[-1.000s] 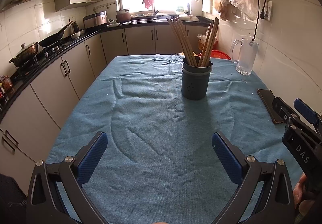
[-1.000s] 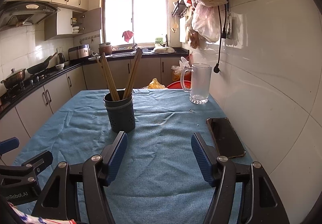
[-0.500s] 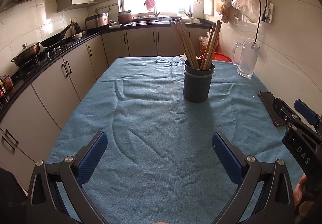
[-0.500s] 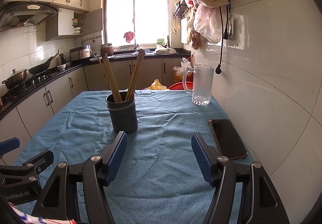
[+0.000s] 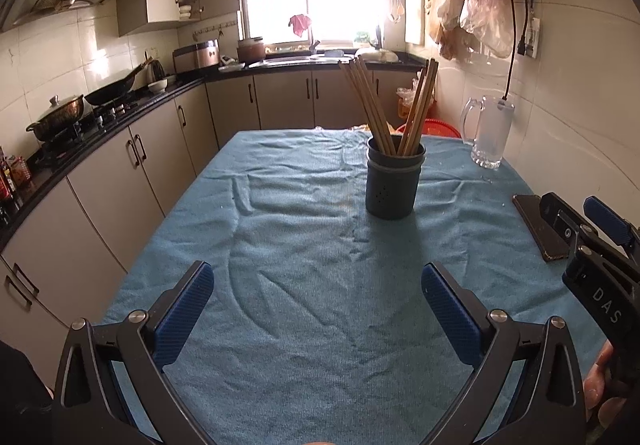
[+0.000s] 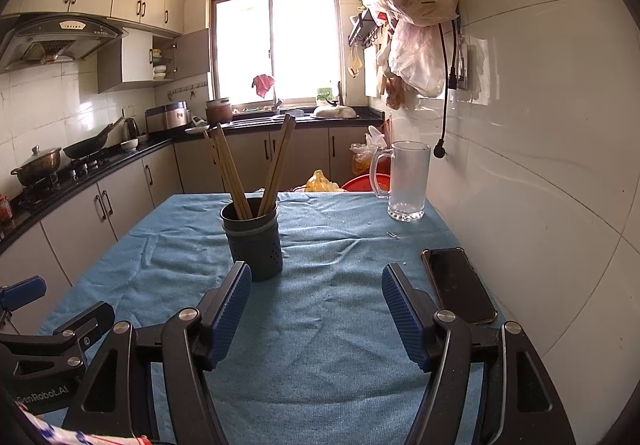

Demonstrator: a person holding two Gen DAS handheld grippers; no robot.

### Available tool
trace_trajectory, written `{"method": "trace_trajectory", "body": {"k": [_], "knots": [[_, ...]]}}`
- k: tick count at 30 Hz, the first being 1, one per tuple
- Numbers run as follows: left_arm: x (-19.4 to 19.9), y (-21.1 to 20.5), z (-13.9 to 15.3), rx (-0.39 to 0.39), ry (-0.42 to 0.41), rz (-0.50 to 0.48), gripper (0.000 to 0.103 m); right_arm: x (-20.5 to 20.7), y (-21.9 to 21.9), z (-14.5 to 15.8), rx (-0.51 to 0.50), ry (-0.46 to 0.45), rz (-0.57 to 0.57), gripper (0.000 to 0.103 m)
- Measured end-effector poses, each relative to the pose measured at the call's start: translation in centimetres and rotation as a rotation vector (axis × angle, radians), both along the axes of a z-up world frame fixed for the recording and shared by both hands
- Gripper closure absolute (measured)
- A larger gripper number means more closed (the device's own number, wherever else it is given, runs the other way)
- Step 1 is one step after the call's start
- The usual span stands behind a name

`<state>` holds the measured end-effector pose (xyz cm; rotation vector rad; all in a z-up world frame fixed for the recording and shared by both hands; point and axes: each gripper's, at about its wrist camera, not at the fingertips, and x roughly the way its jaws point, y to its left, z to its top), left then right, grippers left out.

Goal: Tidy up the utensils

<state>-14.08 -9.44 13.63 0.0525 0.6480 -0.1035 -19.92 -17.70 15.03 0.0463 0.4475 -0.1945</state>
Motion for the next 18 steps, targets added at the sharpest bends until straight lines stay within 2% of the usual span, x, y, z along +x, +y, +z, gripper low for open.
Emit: {"method": "trace_trajectory", "body": {"k": [9, 18], "knots": [[-1.2, -0.3, 1.1, 0.034, -0.087, 0.025, 0.0, -0.4, 0.0, 0.4, -0.004, -0.018, 0.004, 0.03], [-1.3, -0.3, 1.3, 0.035, -0.091, 0.027, 0.0, -0.8, -0.1, 0.8, -0.006, -0.034, 0.01, 0.03]]}}
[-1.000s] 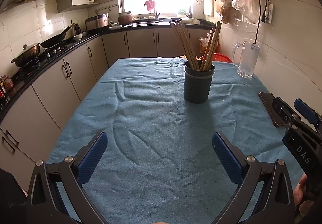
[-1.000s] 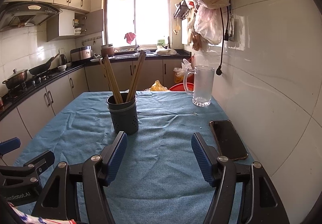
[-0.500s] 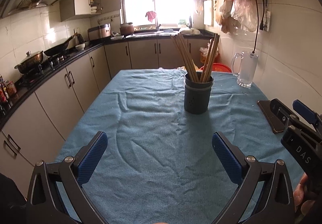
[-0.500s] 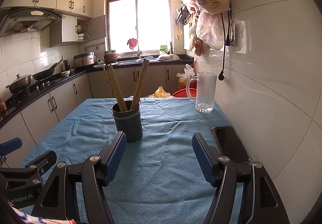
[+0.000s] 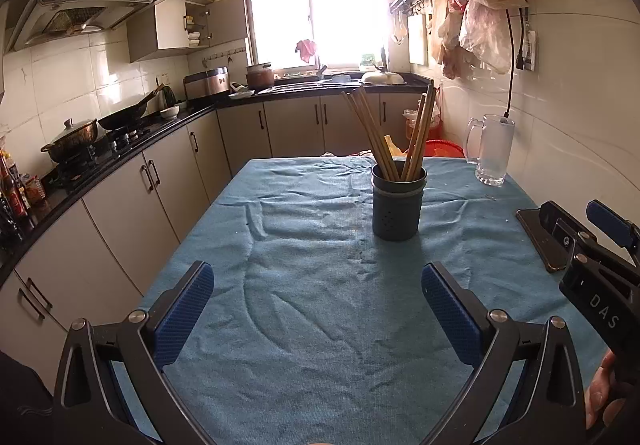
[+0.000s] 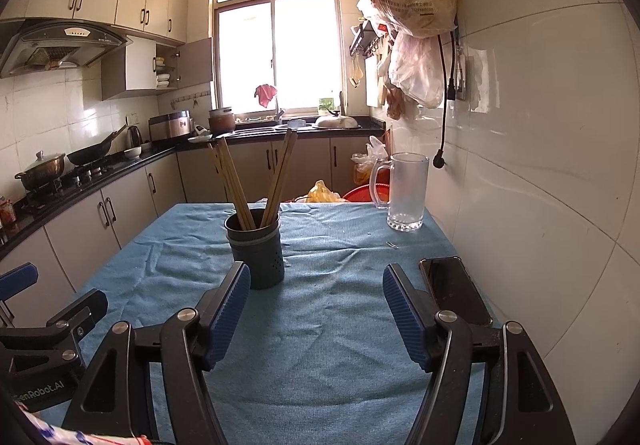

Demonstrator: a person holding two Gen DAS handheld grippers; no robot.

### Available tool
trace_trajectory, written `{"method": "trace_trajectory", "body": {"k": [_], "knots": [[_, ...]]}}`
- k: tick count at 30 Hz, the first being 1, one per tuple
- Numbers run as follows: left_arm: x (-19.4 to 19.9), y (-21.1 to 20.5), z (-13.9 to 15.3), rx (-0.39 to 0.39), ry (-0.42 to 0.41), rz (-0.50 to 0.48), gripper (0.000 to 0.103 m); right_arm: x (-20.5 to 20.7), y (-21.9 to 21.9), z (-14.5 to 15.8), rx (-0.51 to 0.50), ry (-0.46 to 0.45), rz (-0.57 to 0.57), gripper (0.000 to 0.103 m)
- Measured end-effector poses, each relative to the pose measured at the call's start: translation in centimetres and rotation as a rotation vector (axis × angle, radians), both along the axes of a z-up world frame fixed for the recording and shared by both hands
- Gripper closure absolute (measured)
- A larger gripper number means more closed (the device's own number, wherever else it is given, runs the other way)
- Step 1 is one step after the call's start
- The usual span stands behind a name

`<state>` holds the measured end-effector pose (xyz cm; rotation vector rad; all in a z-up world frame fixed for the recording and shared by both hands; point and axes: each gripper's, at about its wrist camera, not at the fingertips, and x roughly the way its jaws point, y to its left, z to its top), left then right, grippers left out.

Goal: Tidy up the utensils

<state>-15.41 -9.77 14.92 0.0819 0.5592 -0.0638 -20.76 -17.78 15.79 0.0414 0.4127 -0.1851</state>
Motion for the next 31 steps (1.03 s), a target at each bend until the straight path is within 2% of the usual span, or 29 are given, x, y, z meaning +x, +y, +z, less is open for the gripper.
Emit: {"method": "trace_trajectory", "body": {"k": [17, 25, 31], "knots": [[-0.6, 0.1, 0.4, -0.012, 0.009, 0.003, 0.0, -0.2, 0.2, -0.4, -0.002, 0.006, 0.023, 0.029], [0.5, 0.4, -0.6, -0.022, 0.052, -0.002, 0.0, 0.8, 0.5, -1.7, 0.001, 0.055, 0.05, 0.029], [2.0, 0.9, -1.9, -0.046, 0.112, 0.002, 0.0, 2.1, 0.1, -3.2, 0.028, 0.118, 0.066, 0.028]]}}
